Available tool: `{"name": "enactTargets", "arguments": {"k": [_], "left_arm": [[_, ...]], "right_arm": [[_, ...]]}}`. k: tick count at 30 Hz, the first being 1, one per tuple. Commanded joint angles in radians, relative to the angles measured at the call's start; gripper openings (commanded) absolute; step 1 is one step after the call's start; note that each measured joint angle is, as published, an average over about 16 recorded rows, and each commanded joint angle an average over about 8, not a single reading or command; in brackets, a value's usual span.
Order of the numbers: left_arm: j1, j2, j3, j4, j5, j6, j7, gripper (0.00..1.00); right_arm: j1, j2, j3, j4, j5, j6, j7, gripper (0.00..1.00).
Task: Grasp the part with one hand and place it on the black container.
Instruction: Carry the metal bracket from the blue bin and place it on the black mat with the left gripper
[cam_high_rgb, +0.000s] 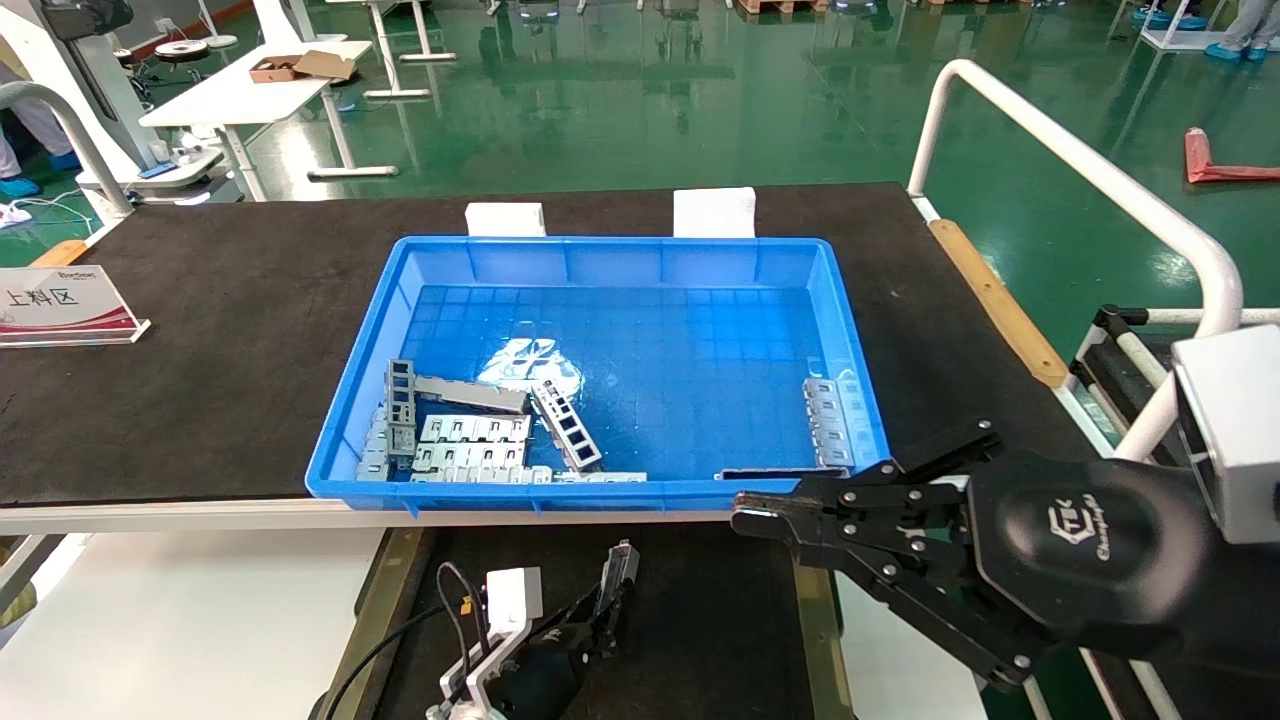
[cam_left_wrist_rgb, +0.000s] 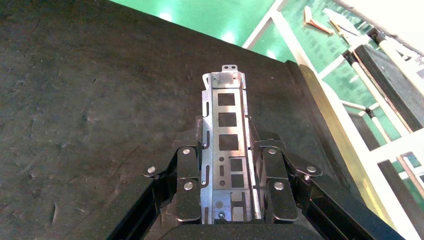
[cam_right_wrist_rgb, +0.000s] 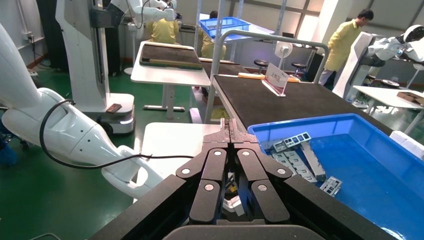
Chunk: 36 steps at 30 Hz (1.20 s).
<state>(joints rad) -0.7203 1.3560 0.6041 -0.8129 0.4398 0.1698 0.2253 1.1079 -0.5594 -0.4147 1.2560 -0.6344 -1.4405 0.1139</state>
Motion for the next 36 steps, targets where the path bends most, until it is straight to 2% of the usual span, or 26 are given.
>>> {"name": "enactTargets", "arguments": {"k": [1,13,14,15,17,22,23,25,36], "left_arm": [[-0.005,0.004,-0.006,0.014,-0.011,0.003,0.007,0.00],[-0.020,0.009,0.037,0.056,-0.105,-0.001,0.042,0.00],[-0.020,0.009,0.041,0.058,-0.113,-0.001,0.046,0.00],[-0.021,0.009,0.044,0.061,-0.120,-0.001,0.050,0.02],[-0.022,0.009,0.049,0.066,-0.136,-0.002,0.059,0.14],[-0.025,0.010,0.062,0.077,-0.177,-0.004,0.082,0.77],[-0.026,0.010,0.064,0.078,-0.186,-0.004,0.087,0.88],[-0.028,0.010,0.069,0.080,-0.202,-0.004,0.097,1.00],[-0.034,0.006,0.107,0.088,-0.249,0.049,0.198,1.00]], "right_arm": [[0.000,0.000,0.000,0.000,0.000,0.000,0.000,0.00],[0.000,0.000,0.000,0.000,0.000,0.000,0.000,0.00],[0.000,0.000,0.000,0.000,0.000,0.000,0.000,0.01],[0.000,0.000,0.000,0.000,0.000,0.000,0.000,0.08],[0.000,0.000,0.000,0.000,0.000,0.000,0.000,0.33],[0.000,0.000,0.000,0.000,0.000,0.000,0.000,0.94],[0.000,0.000,0.000,0.000,0.000,0.000,0.000,1.00],[0.000,0.000,0.000,0.000,0.000,0.000,0.000,1.00],[0.000,0.000,0.000,0.000,0.000,0.000,0.000,1.00]]}}
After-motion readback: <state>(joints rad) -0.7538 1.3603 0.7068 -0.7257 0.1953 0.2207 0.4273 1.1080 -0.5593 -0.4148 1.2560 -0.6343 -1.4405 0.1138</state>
